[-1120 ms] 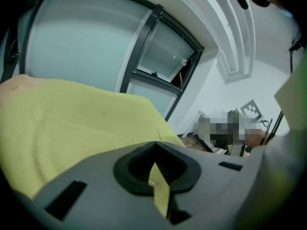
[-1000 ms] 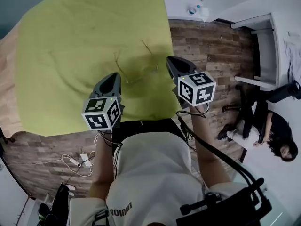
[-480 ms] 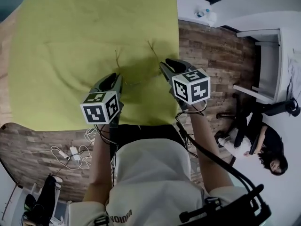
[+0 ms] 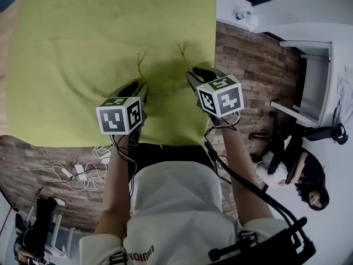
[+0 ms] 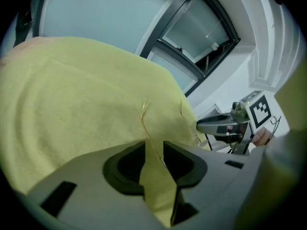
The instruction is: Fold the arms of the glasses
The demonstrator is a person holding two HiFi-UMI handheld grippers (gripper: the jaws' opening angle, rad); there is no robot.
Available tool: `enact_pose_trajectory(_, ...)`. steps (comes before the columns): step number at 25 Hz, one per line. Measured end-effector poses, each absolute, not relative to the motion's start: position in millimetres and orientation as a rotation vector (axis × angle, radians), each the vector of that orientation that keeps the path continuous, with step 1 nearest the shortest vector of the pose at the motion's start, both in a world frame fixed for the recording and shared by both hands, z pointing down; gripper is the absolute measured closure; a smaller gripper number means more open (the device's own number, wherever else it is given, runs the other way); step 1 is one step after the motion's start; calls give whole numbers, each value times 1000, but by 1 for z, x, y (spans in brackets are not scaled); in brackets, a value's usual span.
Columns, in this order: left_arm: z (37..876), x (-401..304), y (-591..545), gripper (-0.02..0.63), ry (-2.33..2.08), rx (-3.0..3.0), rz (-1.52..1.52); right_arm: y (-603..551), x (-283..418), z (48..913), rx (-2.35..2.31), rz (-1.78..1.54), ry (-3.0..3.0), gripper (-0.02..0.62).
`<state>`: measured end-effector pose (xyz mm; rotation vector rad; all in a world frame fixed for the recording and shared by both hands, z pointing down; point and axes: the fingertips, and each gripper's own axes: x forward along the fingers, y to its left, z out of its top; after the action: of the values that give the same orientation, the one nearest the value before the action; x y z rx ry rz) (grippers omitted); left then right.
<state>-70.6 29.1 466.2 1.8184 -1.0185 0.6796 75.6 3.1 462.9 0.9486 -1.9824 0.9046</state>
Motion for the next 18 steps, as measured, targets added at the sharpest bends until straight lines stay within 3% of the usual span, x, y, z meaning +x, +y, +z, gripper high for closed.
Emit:
enact_pose_trajectory(11, 470, -68, 31, 483, -1004, 1796, 684, 6, 74, 479, 898, 882, -1914, 492)
enact_pose_trajectory(18, 468, -68, 34, 534, -1010, 1789, 689, 6, 78, 479, 899, 818, -1894, 536)
